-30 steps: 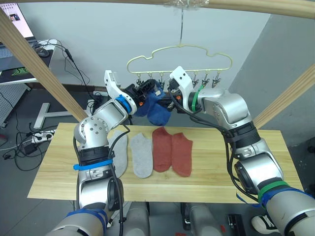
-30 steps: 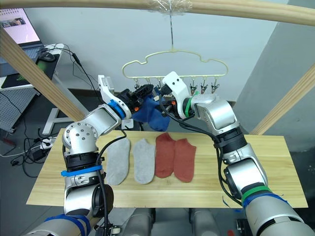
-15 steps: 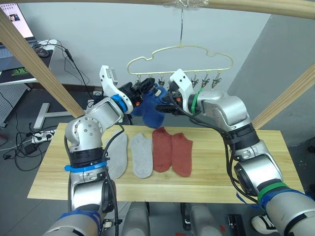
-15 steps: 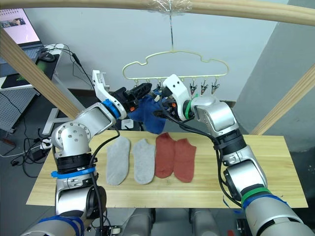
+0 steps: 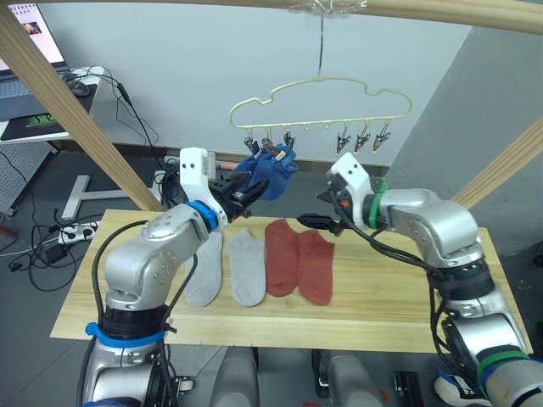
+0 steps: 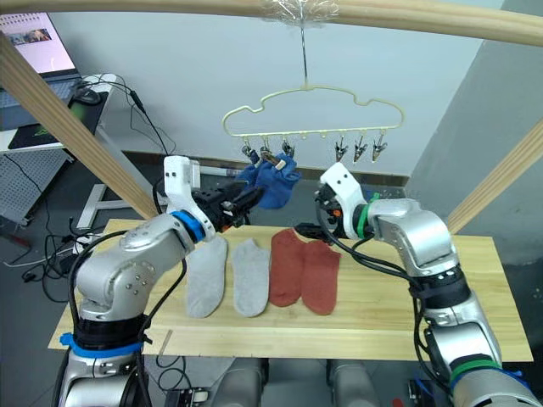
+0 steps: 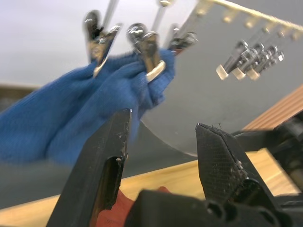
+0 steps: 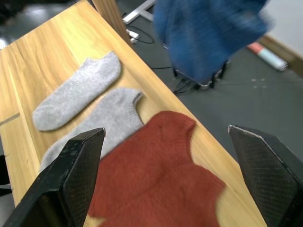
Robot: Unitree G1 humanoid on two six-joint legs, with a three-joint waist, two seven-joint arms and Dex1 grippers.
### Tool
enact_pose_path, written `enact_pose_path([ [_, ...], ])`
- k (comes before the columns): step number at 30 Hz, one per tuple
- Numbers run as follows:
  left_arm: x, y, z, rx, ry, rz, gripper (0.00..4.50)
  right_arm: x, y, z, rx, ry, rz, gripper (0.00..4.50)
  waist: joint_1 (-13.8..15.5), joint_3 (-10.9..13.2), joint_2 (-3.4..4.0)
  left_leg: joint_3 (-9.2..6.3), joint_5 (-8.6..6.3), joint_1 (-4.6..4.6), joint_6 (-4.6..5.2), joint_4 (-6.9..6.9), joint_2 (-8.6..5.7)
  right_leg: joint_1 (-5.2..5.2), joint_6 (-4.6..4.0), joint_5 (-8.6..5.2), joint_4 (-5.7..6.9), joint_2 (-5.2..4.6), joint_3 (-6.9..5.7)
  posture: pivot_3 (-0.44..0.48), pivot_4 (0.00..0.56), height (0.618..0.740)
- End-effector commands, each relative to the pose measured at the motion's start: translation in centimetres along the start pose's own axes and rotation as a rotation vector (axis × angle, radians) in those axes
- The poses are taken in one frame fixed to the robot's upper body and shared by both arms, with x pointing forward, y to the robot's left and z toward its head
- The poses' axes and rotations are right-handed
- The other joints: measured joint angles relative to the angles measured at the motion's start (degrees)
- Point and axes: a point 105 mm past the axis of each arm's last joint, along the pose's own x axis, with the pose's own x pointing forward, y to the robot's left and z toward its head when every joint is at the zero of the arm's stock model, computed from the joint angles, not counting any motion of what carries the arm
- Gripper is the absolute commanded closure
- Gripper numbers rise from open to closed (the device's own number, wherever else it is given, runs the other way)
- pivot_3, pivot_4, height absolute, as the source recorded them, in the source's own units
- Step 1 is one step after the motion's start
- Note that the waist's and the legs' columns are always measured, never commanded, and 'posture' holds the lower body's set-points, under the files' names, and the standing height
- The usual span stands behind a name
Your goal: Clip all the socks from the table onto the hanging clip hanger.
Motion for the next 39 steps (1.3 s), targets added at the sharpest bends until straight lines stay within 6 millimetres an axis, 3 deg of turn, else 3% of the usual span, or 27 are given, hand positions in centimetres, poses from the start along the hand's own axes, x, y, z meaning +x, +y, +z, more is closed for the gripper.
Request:
enact_pose_path([
  [1, 0.2, -2.1, 2.1, 0.155, -0.149, -0.035, 2.03, -2.5, 0.8, 1.6, -0.049, -0.049, -0.003, 0.15, 0.2, 0.0, 0.00, 0.00, 0.00, 0.00, 0.01, 0.00, 0.00, 0.00, -0.02, 0.01, -0.01, 0.01, 0.00, 0.136, 0.222, 0.740],
  [7, 1.3, -2.4, 2.5, 0.210, -0.240, 0.014, 2.03, -6.0, 1.3, 2.3, -0.059, -0.062, -0.043, 0.15, 0.4, 0.0, 0.00, 0.02, -0.01, -0.01, 0.02, 0.01, -0.01, 0.01, -0.03, 0.02, -0.05, 0.01, 0.03, 0.105, 0.214, 0.740],
  [13, 3.1, -2.3, 1.4, 0.204, -0.255, 0.080, 2.03, -8.0, 1.8, 2.8, -0.074, -0.053, -0.080, 0.15, 0.2, 0.0, 0.00, 0.03, -0.01, -0.02, 0.03, 0.04, -0.02, 0.02, -0.03, 0.02, -0.07, 0.01, 0.03, 0.044, 0.214, 0.740],
  [21, 5.3, -1.6, 0.2, 0.225, -0.279, 0.151, 2.03, -8.6, 2.5, 2.4, -0.052, -0.037, -0.113, 0.15, -0.7, 0.0, 0.00, 0.04, -0.01, -0.02, 0.04, 0.07, -0.02, 0.02, -0.03, 0.02, -0.07, 0.02, 0.05, -0.025, 0.227, 0.740],
  [39, 8.0, -0.1, 0.8, 0.210, -0.310, 0.269, 2.03, -9.2, 2.9, 1.3, -0.015, -0.027, -0.152, 0.15, -2.9, 0.0, 0.00, 0.04, -0.01, -0.04, 0.04, 0.06, -0.03, 0.02, -0.02, 0.02, -0.08, 0.04, 0.05, -0.076, 0.242, 0.740],
])
